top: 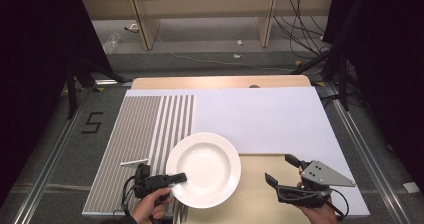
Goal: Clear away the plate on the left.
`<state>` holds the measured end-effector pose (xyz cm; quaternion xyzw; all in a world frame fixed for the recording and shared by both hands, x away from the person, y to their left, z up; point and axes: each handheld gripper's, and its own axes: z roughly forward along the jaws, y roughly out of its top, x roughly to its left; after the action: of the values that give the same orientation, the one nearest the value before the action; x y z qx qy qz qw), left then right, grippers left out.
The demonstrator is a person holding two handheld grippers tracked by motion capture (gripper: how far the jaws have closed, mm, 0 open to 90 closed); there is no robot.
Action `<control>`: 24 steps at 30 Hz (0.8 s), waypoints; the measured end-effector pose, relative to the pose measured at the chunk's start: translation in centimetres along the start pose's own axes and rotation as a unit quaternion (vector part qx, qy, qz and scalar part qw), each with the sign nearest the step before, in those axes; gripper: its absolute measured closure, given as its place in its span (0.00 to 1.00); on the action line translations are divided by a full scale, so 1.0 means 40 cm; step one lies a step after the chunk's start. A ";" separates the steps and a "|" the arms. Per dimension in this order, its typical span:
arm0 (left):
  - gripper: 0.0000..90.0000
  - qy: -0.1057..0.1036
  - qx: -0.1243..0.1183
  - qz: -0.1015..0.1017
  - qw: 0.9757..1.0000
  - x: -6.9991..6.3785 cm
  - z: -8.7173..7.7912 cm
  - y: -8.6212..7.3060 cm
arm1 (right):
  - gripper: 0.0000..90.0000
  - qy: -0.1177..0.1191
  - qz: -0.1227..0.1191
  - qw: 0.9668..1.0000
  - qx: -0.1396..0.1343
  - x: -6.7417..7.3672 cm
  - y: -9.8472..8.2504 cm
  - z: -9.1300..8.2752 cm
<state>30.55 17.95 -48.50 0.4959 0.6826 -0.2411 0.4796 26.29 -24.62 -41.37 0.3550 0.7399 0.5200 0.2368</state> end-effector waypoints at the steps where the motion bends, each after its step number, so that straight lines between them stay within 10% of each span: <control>1: 0.90 0.000 0.004 0.002 1.000 -0.003 0.004 -0.002 | 0.19 -0.001 -0.001 1.000 -0.001 -0.001 0.000 0.000; 24: 0.90 0.023 0.068 0.049 0.996 -0.054 0.113 -0.043 | 0.19 -0.001 0.007 1.000 -0.005 -0.005 0.002 -0.005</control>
<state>30.97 12.69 -48.73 0.5656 0.6500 -0.2514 0.4409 26.28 -24.89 -41.24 0.3592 0.7347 0.5248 0.2361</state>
